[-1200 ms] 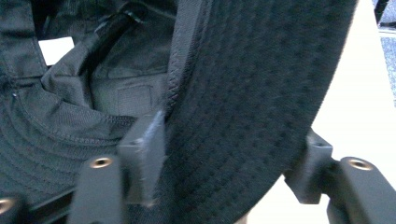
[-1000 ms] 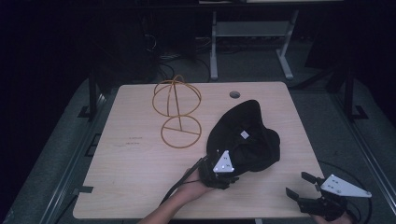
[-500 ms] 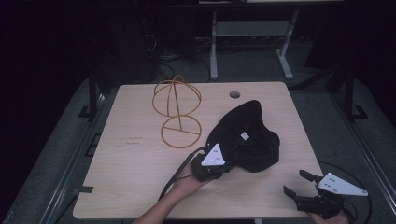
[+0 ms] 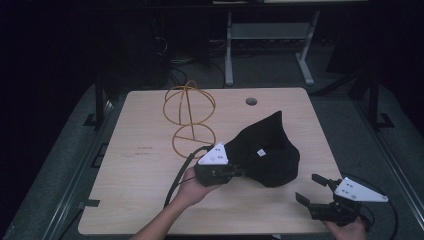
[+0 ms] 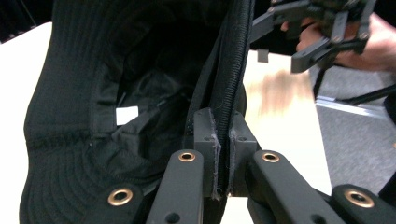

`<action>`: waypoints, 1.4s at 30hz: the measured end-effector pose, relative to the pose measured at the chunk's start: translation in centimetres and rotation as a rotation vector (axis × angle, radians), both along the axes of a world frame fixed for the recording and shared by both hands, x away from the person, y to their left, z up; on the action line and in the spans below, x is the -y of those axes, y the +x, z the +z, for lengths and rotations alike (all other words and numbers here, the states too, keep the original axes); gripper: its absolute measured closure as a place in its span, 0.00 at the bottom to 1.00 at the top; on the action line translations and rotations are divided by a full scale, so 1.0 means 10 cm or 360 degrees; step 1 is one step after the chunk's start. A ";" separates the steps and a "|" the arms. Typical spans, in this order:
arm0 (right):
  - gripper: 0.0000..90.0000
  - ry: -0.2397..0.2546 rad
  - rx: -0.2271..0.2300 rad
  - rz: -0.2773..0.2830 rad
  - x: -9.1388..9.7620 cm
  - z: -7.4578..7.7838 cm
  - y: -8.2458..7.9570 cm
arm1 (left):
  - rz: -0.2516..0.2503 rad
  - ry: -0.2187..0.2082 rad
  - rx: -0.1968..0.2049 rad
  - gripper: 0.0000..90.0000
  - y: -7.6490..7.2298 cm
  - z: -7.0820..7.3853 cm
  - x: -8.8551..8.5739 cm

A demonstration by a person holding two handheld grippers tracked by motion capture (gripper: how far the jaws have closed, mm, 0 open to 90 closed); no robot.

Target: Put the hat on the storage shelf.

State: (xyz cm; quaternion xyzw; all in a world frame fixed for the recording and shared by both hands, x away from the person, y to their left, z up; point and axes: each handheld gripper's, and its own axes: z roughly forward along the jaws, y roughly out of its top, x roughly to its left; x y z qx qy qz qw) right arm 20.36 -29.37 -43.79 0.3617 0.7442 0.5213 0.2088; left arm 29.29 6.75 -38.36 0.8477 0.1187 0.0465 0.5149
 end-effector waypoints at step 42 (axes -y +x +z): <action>0.92 0.0056 0.0184 0.0146 -0.20 0.08 0.29 | 0.0012 0.0028 0.0096 0.84 -0.06 0.19 -0.07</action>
